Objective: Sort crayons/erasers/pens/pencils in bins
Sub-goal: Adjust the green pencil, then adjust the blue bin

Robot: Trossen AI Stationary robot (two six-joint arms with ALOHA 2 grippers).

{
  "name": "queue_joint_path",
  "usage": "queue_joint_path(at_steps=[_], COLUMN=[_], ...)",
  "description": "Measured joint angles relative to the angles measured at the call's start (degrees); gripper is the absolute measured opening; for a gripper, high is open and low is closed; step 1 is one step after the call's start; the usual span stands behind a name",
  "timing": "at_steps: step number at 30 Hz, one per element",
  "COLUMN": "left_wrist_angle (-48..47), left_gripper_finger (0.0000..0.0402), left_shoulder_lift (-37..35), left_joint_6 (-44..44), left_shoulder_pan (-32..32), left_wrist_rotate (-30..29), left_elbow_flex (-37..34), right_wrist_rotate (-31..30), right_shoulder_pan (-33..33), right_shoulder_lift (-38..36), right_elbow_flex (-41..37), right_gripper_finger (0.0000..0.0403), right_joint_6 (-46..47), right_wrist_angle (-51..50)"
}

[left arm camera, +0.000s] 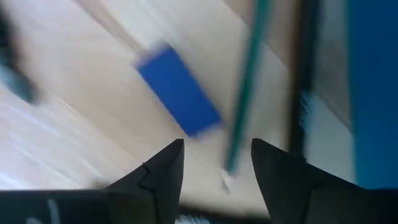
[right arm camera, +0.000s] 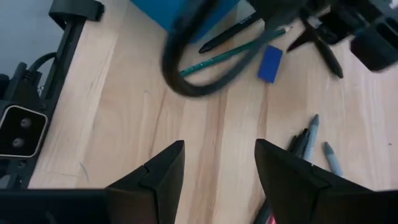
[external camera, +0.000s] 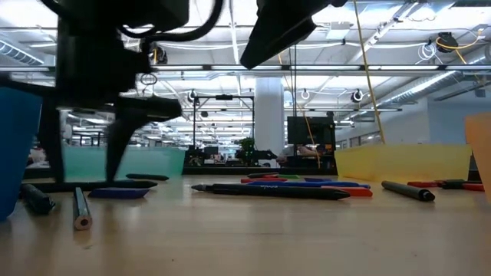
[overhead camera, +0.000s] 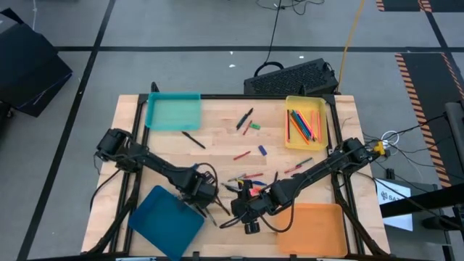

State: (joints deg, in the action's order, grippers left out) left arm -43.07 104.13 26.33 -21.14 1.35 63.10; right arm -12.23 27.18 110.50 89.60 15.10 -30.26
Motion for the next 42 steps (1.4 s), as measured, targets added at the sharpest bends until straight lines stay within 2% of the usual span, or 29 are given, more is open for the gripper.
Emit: queue_joint_path(at_steps=[6, 12, 17, 21, 24, 26, 28, 31, 38, 42], left_wrist_angle=[6.1, 7.3, 6.4, 0.0, -2.6, -2.3, -1.8, -5.9, -22.6, -28.9], left_gripper_finger=[0.0191, 0.0191, 0.0191, 0.0191, 0.0191, 0.0191, 0.0191, 0.0191, 0.0191, 0.0191], left_shoulder_lift=[0.5, 0.6, 0.0, 0.0, 0.0, 0.2, 1.3, 2.4, 2.3, 2.2], left_joint_6=[-4.7, -6.0, -7.0, -5.2, -5.1, -8.3, -11.3, -12.7, -20.5, -24.3], left_shoulder_pan=[1.5, 5.2, 8.1, 7.8, 7.9, 8.2, 8.5, 7.5, 5.6, 5.6], left_wrist_rotate=[-3.6, -9.3, -9.5, -8.4, -2.2, 0.2, 0.1, -1.2, -1.4, -0.8], left_elbow_flex=[-0.2, -0.2, 0.4, 3.2, 5.0, 5.3, 5.4, 5.4, 6.2, 4.5], right_wrist_rotate=[0.0, 0.0, 0.2, 0.3, 0.3, 0.3, 0.3, 0.3, 0.4, 0.4], right_shoulder_pan=[0.0, 0.0, 0.0, 0.0, 0.0, 0.0, 0.0, 0.0, 0.0, 0.0], right_shoulder_lift=[0.0, 0.0, 0.0, 0.0, 0.0, 0.0, 0.0, 0.0, 0.0, 0.0], right_elbow_flex=[0.0, 0.0, 0.0, 0.0, 0.0, 0.0, 0.0, 0.0, 0.0, 0.0], right_gripper_finger=[0.0187, 0.0187, 0.0187, 0.0187, 0.0187, 0.0187, 0.0187, 0.0187, 0.0187, 0.0187], right_joint_6=[1.4, 1.4, 1.4, 1.4, 1.4, 1.4, 1.4, 1.3, -0.7, -1.3], right_wrist_angle=[-0.1, -0.4, -0.5, -1.4, -1.3, -1.3, -1.3, -1.5, -1.1, -1.1])
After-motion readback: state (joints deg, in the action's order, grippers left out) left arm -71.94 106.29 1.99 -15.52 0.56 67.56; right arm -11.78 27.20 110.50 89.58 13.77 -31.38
